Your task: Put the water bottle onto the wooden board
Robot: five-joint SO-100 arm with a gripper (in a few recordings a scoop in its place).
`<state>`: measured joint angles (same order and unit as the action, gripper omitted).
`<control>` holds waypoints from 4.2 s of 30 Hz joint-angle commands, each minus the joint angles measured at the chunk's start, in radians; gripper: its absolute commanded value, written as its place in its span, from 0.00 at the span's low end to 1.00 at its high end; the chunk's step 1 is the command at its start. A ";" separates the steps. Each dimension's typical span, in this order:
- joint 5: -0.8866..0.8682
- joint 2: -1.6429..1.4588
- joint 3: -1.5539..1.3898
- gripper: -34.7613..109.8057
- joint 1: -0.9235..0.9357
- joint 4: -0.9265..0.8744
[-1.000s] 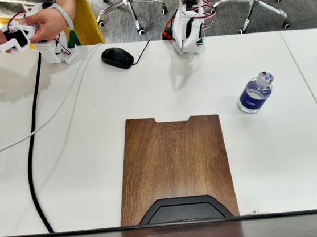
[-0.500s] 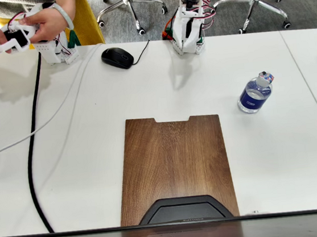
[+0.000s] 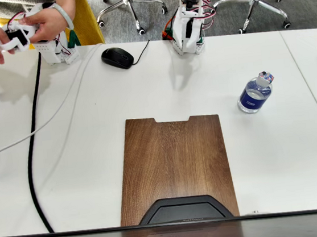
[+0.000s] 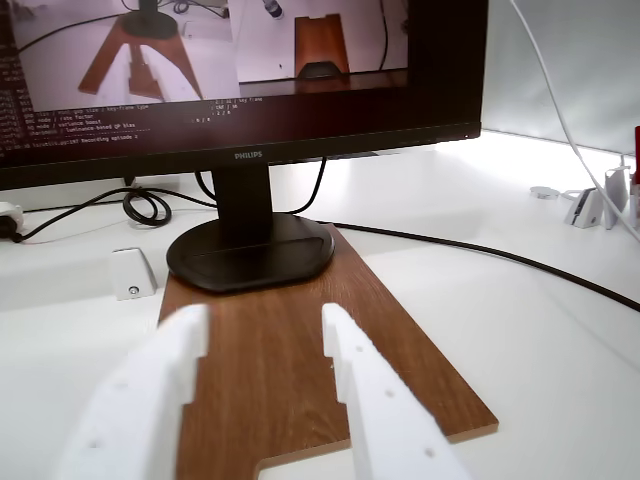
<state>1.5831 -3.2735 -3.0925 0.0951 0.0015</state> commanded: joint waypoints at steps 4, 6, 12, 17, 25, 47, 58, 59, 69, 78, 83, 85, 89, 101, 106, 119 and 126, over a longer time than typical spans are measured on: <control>0.009 -0.021 -0.003 0.72 0.006 0.015; 0.023 -0.021 -0.003 0.75 0.006 0.015; 0.034 -0.021 -0.003 0.85 -0.005 0.017; 0.069 -0.021 -0.006 0.87 -0.011 0.018; 0.057 -0.023 -0.009 0.87 -0.083 0.003; 0.055 -0.025 -0.006 0.87 -0.276 -0.046; 0.055 -0.028 -0.009 0.87 -0.505 -0.060; 0.055 -0.028 -0.009 0.87 -0.522 -0.060; 0.055 -0.029 -0.011 0.87 -0.551 -0.083; 0.054 -0.029 -0.003 0.87 -0.551 -0.106; 0.048 0.006 0.051 0.87 -0.554 -0.120; 0.048 0.095 0.126 0.87 -0.557 -0.124; 0.015 0.357 0.339 0.87 -0.557 -0.118; -0.055 0.890 0.698 0.87 -0.581 0.110; -0.055 0.963 0.568 0.87 -0.583 0.278; -0.028 1.111 0.457 0.87 -0.600 0.439; 0.002 1.249 0.488 0.87 -0.594 0.531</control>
<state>1.5647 -2.0509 -2.6369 -0.4970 0.4909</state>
